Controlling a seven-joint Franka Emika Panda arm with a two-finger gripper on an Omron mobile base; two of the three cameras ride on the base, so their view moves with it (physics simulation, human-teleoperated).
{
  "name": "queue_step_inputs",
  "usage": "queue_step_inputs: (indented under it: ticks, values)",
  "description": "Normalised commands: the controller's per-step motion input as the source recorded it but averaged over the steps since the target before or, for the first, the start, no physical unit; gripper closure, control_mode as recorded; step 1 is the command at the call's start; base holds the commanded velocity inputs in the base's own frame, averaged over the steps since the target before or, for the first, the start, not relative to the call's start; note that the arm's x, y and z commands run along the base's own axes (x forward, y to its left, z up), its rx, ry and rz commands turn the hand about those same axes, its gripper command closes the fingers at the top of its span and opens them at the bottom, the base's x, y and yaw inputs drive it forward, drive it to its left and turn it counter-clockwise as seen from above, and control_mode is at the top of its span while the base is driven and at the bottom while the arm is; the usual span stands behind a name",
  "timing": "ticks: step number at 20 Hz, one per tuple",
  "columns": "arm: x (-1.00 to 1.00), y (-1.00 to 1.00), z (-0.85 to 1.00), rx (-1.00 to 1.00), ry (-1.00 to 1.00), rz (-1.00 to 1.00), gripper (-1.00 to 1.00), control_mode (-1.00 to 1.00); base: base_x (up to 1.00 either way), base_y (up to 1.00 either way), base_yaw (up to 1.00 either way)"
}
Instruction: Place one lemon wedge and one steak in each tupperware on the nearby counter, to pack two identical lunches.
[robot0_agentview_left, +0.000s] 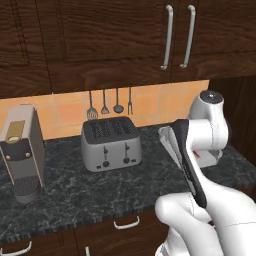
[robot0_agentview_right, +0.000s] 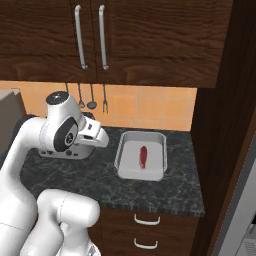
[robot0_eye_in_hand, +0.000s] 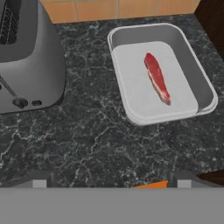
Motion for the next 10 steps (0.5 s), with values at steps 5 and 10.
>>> queue_step_inputs:
  ticks: [5, 10]
  values:
    - [-0.45, 0.02, 0.32, 0.0, 0.0, 0.0, -1.0, -1.0, 0.0, 0.0, 0.0]
    - [-0.52, 0.0, 0.51, 0.0, -0.03, 0.0, -1.0, -1.0, 0.0, 0.0, 0.0]
